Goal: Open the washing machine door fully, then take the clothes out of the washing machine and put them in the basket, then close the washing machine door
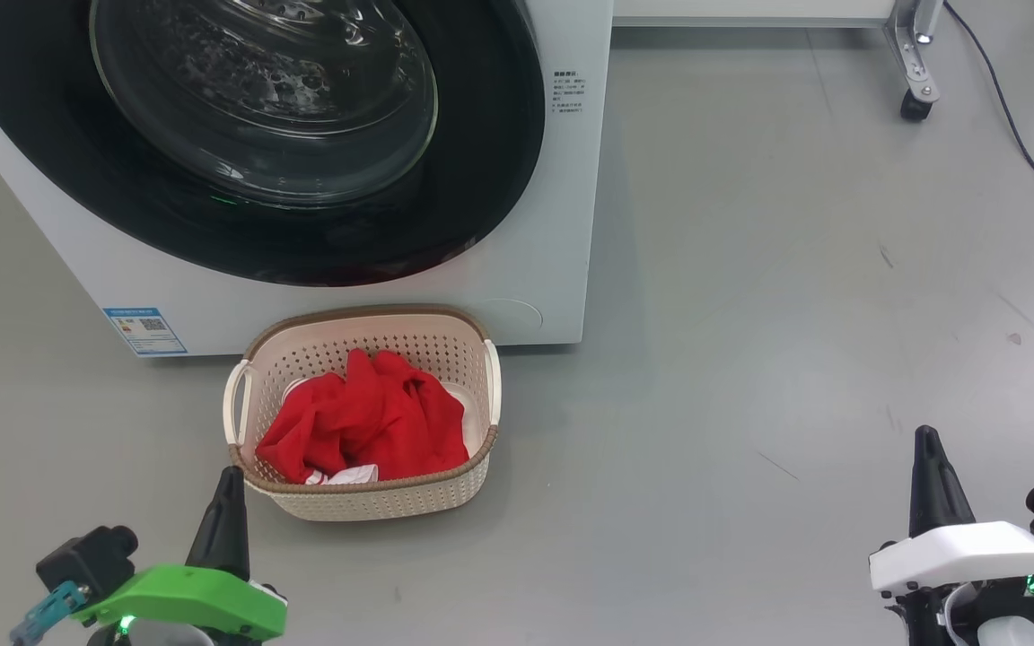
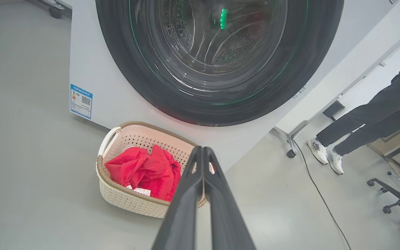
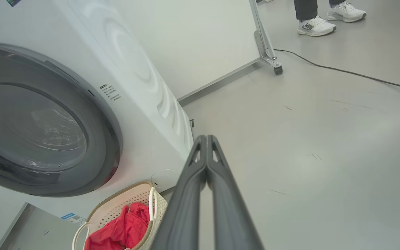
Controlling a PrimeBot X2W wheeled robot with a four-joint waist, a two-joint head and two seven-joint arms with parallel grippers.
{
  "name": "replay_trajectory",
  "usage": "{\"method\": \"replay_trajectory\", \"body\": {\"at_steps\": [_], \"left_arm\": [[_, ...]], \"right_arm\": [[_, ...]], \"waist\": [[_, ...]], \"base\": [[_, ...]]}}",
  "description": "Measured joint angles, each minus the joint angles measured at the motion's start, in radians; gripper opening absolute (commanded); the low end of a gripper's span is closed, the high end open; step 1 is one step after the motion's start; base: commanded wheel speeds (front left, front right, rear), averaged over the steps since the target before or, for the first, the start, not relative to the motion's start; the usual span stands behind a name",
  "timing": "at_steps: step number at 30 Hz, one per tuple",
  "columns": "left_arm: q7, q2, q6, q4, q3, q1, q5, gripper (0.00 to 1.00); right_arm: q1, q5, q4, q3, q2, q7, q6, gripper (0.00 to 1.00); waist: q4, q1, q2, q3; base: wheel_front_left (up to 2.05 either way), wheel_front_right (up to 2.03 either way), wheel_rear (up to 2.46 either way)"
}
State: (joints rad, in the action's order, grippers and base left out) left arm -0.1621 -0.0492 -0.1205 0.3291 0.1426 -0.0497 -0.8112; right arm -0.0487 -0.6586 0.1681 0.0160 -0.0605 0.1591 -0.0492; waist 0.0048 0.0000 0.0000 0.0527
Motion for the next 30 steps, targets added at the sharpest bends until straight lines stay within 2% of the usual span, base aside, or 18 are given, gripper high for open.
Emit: {"method": "replay_trajectory", "body": {"at_steps": [30], "left_arm": [[0.101, -0.002, 0.0, -0.019, -0.074, -0.001, -0.352, 0.0]], "right_arm": [[0.041, -0.406, 0.046, -0.051, 0.001, -0.11, -0.029, 0.0]], "waist": [[-0.002, 0.0, 0.0, -0.021]], "base": [[0.0, 0.0, 0.0]]}}
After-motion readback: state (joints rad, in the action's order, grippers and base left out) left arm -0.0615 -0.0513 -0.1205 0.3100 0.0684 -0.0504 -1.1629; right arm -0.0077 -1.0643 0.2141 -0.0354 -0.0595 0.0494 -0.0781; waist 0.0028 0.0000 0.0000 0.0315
